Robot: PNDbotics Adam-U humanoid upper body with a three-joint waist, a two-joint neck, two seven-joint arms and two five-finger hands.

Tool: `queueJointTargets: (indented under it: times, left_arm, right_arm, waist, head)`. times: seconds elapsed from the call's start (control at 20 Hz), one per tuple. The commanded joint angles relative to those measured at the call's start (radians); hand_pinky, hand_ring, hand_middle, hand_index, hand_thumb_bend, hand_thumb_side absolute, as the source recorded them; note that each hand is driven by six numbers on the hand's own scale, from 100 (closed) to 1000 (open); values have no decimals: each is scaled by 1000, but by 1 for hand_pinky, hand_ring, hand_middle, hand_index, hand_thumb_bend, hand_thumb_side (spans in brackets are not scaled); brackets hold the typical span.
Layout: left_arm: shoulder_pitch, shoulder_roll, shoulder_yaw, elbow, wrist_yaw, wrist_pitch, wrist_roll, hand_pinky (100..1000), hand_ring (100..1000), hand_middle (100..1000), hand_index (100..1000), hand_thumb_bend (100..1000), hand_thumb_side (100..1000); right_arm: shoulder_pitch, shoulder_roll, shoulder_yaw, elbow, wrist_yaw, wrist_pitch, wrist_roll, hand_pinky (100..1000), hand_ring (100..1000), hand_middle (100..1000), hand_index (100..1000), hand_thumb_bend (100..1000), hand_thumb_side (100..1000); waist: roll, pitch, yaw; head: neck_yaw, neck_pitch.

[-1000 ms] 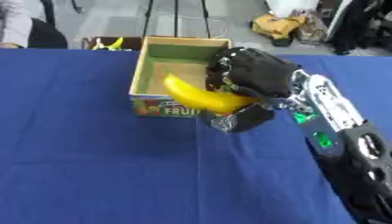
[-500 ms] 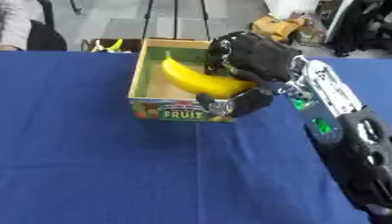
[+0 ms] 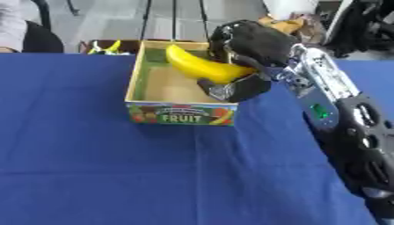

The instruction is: Pick up objects on the table and place them in the box.

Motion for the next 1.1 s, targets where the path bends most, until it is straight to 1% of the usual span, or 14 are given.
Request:
queueJointTargets:
  times: [0.05, 0.55, 1.1]
  left_arm:
    - [-10, 9, 11, -19, -6, 2, -1, 521, 722, 584, 698, 100, 1000]
    - [-17, -10, 11, -19, -6, 3, -4, 520, 723, 582, 697, 100, 1000]
    - [-20, -26, 15, -19, -6, -3, -1, 521, 723, 582, 697, 100, 1000]
  right_arm:
    - [-31, -43, -19, 31, 12, 3, -16, 652, 687, 433, 530, 100, 792]
    - [-88, -63, -28, 165, 59, -2, -71, 650, 680, 423, 523, 100, 791]
    - [-127, -82, -36, 264, 87, -9, -119, 647, 670, 410, 515, 100, 791]
  waist:
    - [2, -13, 6]
    - [1, 10, 47]
    - [0, 32, 103]
  head:
    - [-18, -20]
    - [-69, -48]
    - [-146, -75]
